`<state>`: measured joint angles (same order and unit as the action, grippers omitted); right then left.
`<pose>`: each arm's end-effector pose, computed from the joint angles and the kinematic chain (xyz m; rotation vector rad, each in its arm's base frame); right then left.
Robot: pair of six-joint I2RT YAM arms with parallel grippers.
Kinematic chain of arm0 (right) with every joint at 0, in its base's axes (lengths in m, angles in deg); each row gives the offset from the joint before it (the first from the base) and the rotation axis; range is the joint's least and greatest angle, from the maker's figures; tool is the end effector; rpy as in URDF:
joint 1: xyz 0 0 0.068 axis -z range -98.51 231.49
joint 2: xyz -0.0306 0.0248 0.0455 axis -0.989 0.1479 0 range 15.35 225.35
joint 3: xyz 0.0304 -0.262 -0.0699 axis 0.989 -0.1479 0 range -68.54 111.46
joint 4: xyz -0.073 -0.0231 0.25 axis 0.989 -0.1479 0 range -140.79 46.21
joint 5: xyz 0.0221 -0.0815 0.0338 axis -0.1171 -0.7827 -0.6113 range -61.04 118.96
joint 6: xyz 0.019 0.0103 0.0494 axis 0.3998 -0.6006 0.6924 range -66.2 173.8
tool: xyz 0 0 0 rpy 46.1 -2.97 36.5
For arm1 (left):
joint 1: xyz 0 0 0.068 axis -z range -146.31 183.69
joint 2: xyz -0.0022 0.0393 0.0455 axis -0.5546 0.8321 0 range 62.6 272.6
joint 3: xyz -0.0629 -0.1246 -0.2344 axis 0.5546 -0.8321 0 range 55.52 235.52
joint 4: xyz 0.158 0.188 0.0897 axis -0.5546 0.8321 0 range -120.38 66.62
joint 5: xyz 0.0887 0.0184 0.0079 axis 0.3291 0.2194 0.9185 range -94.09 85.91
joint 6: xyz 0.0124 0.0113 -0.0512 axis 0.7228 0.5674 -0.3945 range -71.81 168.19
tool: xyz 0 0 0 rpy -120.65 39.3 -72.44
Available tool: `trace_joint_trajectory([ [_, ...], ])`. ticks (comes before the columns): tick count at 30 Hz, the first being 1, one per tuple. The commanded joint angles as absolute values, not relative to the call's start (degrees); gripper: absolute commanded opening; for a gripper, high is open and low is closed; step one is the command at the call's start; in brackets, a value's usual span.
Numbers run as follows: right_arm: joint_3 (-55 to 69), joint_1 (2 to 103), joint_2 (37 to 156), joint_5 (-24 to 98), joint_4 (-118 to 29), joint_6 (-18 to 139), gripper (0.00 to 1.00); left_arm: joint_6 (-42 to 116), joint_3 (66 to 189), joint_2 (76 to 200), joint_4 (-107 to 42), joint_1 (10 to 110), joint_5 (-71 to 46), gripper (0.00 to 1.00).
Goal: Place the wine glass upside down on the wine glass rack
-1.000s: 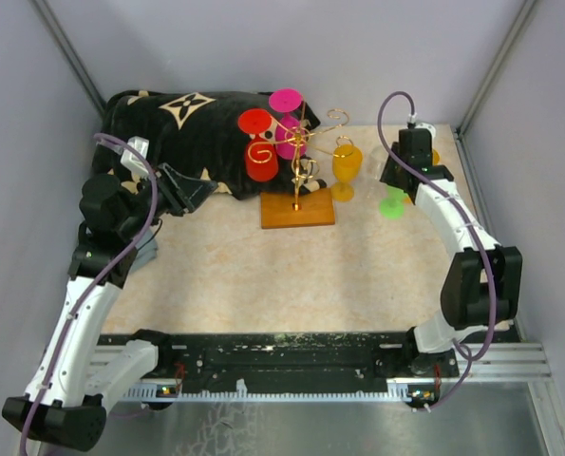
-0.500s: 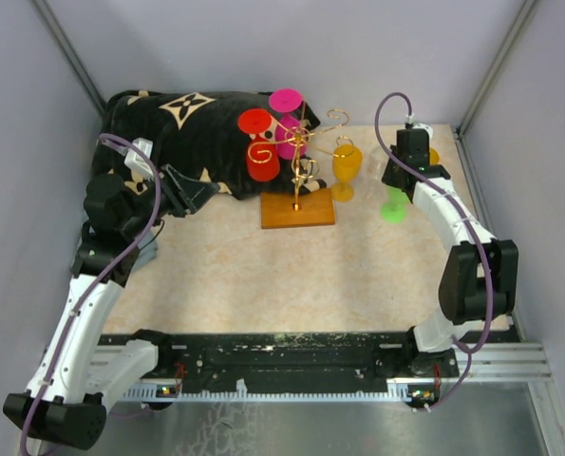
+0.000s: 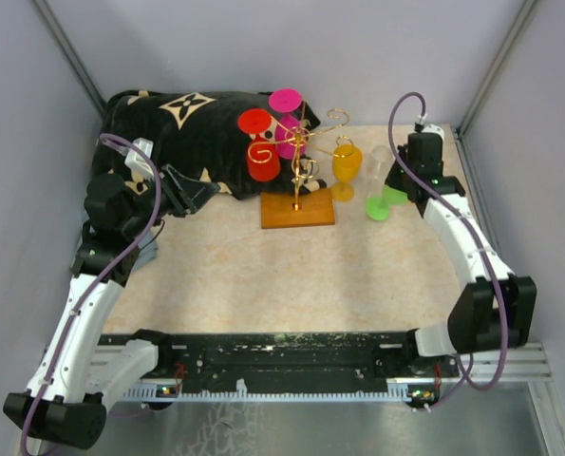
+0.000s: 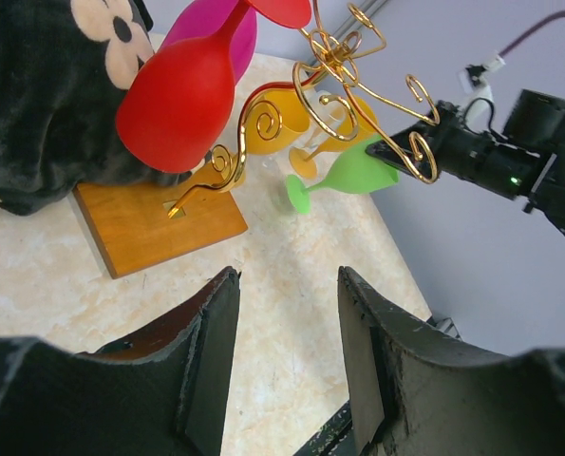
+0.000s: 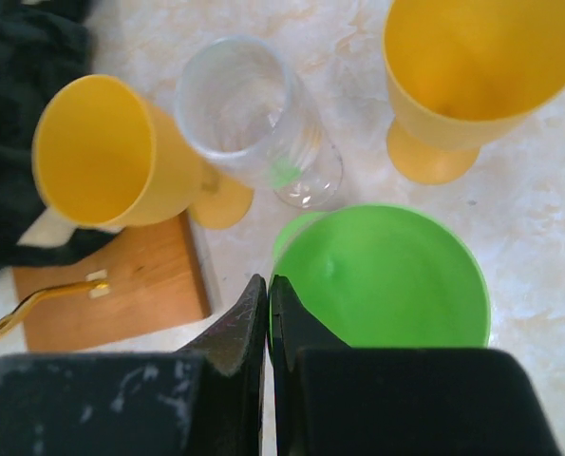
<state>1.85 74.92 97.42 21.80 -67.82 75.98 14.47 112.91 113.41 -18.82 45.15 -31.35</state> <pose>0.3229 0.0327 0.3205 0.3670 2.1611 0.1462 0.1878 -0.0547 0.3966 0.0429 1.7442 -0.9811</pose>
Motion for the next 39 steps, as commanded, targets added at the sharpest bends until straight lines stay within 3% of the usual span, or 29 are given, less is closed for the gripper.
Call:
trace_joint_trajectory([
  [1, -0.9, 75.3, 86.9, 26.7, -68.0, 79.5, 0.0, 14.2, 112.8, 112.8, -20.1, 44.9, -31.8, 0.52],
  [9, -2.6, 75.1, 72.9, 28.1, -72.3, 81.7, 0.0, 13.3, 112.9, 111.8, -19.3, 44.9, -32.0, 0.51],
  [16, -4.1, 75.2, 59.4, 24.3, -64.7, 84.2, 0.0, 11.1, 113.7, 111.5, -19.7, 44.9, -33.1, 0.52],
  [30, -21.9, 75.2, 44.7, 28.3, -26.5, 88.2, 0.0, 3.0, 110.8, 111.3, -30.0, 44.9, -37.3, 0.52],
  [39, -21.7, 75.2, 50.5, 41.1, -7.1, 98.2, 0.0, -3.6, 108.6, 111.9, -40.5, 44.9, -41.8, 0.52],
])
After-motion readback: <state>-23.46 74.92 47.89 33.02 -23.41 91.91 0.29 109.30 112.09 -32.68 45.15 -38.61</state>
